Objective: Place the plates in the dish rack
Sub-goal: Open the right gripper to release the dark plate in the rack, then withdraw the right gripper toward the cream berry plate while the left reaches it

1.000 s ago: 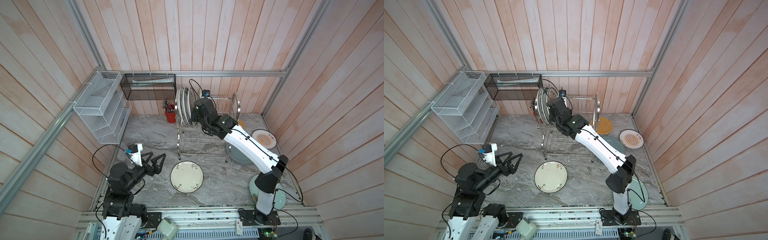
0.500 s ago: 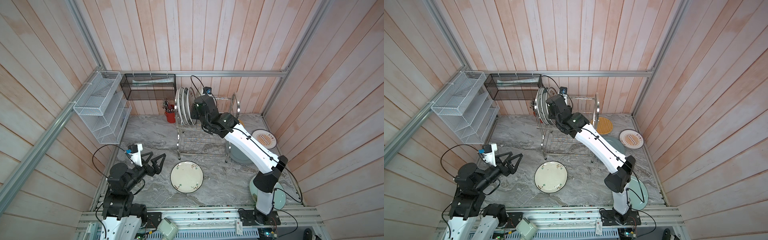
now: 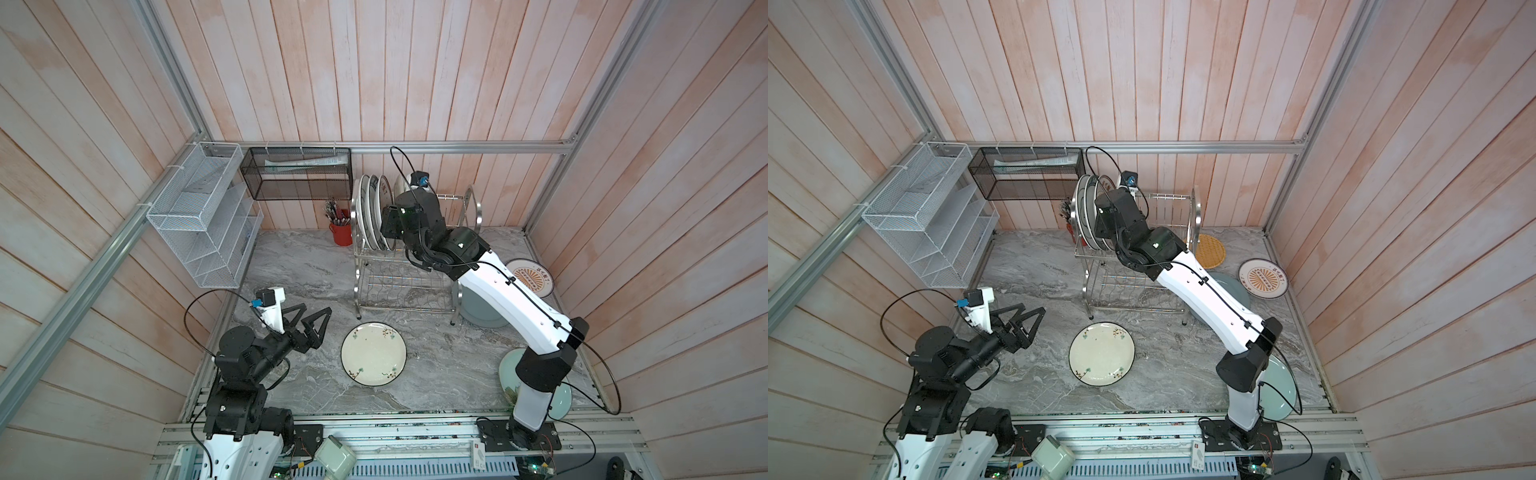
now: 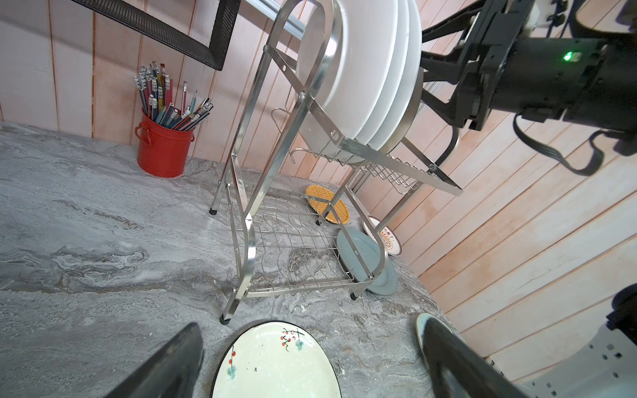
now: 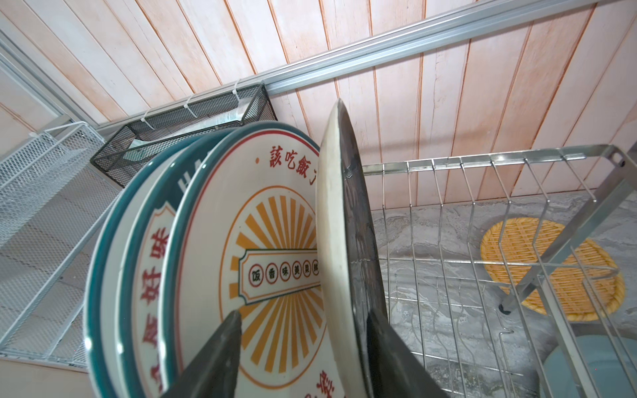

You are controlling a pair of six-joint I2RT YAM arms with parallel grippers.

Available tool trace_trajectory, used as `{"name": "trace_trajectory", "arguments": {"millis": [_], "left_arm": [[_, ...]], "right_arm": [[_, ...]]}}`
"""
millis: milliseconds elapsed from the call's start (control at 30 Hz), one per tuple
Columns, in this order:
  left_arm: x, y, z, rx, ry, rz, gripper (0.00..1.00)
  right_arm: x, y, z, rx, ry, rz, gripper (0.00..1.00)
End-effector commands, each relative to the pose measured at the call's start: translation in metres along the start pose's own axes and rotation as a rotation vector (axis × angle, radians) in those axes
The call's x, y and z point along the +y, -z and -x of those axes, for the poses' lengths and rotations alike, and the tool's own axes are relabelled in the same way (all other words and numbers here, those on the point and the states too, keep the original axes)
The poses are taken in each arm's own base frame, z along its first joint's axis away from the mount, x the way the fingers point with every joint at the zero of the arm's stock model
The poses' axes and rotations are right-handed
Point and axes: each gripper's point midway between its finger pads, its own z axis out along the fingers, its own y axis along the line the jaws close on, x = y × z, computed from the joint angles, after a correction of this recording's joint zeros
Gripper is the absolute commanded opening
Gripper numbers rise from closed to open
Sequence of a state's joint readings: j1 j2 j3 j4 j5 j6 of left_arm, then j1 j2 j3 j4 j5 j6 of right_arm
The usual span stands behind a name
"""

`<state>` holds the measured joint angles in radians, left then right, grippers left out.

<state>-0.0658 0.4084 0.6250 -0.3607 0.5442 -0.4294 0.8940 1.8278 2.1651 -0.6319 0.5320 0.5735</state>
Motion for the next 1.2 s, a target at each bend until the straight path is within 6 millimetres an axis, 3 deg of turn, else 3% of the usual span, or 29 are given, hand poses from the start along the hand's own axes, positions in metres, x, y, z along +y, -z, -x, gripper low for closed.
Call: {"name": "trace_trajectory", "arguments": {"millis": [0, 500, 667, 767, 867, 967, 1067, 1167], "left_arm": [[0.000, 0.001, -0.003, 0.001, -0.018, -0.003, 1.00], [0.004, -0.003, -0.006, 0.021, 0.005, 0.007, 1.00], [0.008, -0.004, -0.006, 0.022, 0.060, 0.029, 1.00], [0.011, -0.007, -0.010, 0.046, 0.098, 0.040, 1.00], [0.018, -0.015, -0.024, 0.102, 0.191, 0.047, 1.00], [0.034, -0.024, -0.058, 0.191, 0.360, 0.079, 1.00], [0.056, -0.028, -0.098, 0.268, 0.493, 0.143, 0.99], [0.070, -0.027, -0.123, 0.281, 0.570, 0.185, 0.96]], "right_arm": [[0.004, 0.014, 0.005, -0.006, -0.036, 0.051, 0.62], [0.000, 0.036, 0.018, -0.030, -0.021, 0.106, 0.67], [-0.005, 0.054, 0.025, -0.058, 0.014, 0.147, 0.79], [-0.009, 0.070, 0.029, -0.076, 0.042, 0.187, 0.96], [-0.011, 0.088, 0.025, -0.083, 0.083, 0.254, 0.98], [-0.025, 0.100, 0.012, -0.081, 0.128, 0.277, 0.98], [-0.051, 0.110, -0.013, -0.107, 0.129, 0.275, 0.98], [-0.071, 0.117, -0.046, -0.069, 0.139, 0.281, 0.98]]}}
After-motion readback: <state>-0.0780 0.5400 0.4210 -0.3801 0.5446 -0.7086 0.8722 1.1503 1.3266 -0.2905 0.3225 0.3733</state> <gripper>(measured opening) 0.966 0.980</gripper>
